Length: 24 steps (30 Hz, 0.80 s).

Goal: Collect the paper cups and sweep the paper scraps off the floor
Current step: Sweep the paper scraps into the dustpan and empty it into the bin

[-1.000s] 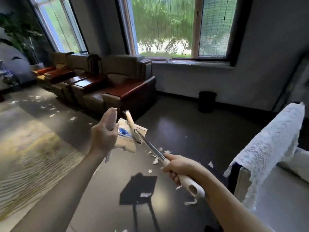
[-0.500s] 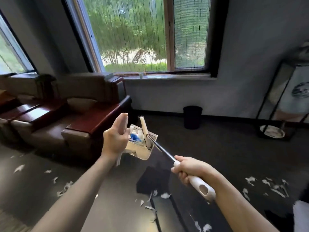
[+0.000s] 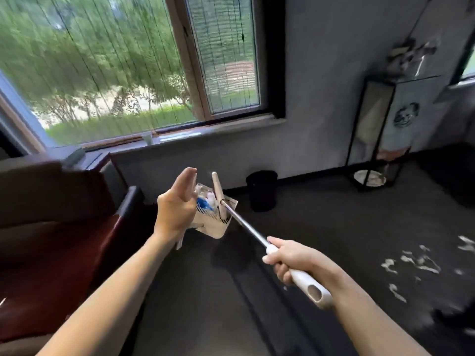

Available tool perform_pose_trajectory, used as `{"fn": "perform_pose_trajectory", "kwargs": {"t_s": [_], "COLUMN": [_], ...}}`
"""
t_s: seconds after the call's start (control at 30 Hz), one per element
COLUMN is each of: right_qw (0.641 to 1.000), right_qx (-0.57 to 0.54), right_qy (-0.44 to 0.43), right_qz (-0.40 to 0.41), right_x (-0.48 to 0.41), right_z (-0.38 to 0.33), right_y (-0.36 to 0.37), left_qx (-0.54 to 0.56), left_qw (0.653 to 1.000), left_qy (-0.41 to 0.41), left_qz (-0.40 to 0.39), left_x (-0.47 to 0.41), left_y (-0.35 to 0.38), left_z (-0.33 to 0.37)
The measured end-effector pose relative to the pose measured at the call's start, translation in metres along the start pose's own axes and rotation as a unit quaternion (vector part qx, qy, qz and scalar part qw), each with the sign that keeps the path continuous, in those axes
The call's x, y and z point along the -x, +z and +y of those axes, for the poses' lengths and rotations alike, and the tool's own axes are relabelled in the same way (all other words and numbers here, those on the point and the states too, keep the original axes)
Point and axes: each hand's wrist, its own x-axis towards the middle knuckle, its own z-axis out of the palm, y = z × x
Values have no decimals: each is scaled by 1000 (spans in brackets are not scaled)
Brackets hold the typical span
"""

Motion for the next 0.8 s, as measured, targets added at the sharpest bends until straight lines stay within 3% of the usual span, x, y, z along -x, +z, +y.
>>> {"fn": "perform_pose_trajectory", "kwargs": {"t_s": [0.17,0.43,0.73,0.8], "right_qw": [999,997,983,976], "right_qx": [-17,-55,-152,-187], "right_qy": [6,11,36,44], "right_qz": [41,62,92,99], "right_x": [-78,-221,-324,-344], "right_z": [-53,-139,-200,-208], "right_y": [16,-30,-92,-106], "left_qx": [-29,-116,-188,-220], "left_qw": [998,984,936,912], "left_qy": [32,112,178,184], "left_qz": [-38,-74,-237,-293], "left_x": [-106,-267,-381,-401], "left_y": [-5,44,124,145], "left_z": [-56,-135,-186,-203]}}
